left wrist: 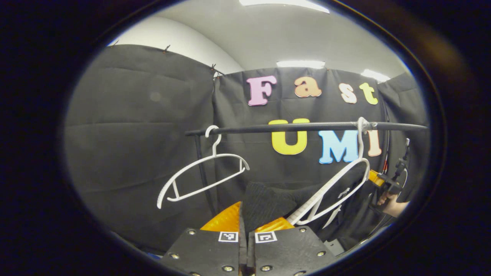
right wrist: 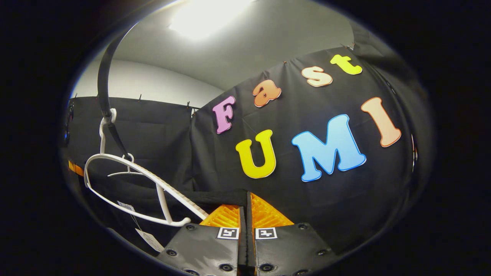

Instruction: Grasp the clothes on the hanger with both hands and then place them into the laundry hamper below.

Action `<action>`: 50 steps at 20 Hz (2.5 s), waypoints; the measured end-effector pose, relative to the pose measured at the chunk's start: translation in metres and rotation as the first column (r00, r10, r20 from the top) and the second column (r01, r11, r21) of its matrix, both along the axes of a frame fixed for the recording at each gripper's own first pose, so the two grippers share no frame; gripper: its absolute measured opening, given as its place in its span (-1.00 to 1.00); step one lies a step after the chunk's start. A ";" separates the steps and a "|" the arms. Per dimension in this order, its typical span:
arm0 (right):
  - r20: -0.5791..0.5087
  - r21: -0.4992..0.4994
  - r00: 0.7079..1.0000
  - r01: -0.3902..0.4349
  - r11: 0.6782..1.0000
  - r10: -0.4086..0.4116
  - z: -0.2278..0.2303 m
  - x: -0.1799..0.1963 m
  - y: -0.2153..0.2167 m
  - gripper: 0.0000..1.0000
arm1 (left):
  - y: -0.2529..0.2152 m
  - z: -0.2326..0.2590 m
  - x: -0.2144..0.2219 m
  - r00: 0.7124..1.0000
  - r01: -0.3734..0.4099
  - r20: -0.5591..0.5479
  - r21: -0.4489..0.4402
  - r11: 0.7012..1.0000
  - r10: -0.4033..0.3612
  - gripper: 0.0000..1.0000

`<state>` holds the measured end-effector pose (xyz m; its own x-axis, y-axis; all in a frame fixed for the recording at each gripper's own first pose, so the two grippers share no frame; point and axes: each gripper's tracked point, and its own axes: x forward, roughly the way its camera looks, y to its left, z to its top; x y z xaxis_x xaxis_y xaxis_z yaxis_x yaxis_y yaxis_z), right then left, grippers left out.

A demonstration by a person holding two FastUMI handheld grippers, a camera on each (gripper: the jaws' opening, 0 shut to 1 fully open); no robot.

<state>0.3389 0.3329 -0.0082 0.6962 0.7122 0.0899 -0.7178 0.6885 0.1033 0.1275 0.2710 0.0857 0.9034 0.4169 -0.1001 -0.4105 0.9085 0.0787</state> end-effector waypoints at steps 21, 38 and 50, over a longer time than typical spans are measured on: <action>-0.125 -0.176 0.975 0.162 0.971 -0.185 -0.087 -0.070 -0.048 -1.00 | 0.008 -0.127 -0.052 0.995 0.007 -0.097 -0.137 0.991 -0.021 -0.95; -0.089 -0.424 0.829 0.471 0.774 -0.553 -0.116 -0.199 -0.137 -1.00 | -0.021 -0.189 -0.058 0.903 0.386 -0.124 -0.188 0.903 -0.412 -0.94; -0.192 -0.449 0.785 0.464 0.764 -0.590 -0.171 -0.250 -0.143 -0.96 | -0.100 -0.256 -0.026 0.792 0.534 -0.200 -0.233 0.813 -0.577 -0.94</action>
